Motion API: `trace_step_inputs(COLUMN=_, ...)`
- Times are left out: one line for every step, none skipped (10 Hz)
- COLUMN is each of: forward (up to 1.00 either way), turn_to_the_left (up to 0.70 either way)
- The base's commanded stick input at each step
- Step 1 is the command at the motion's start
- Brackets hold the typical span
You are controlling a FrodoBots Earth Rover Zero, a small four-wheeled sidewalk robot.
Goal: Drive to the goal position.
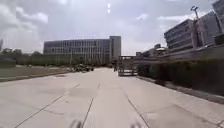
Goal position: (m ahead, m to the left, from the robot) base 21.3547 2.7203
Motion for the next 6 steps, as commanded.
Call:
trace_step_inputs(forward=0.85, turn_to_the_left=0.04)
trace_step_inputs(forward=0.85, turn_to_the_left=0.04)
trace_step_inputs(forward=1.0, turn_to_the_left=0.04)
trace_step_inputs(forward=1.0, turn_to_the_left=0.04)
trace_step_inputs(forward=1.0, turn_to_the_left=0.04)
trace_step_inputs(forward=1.0, turn_to_the_left=0.04)
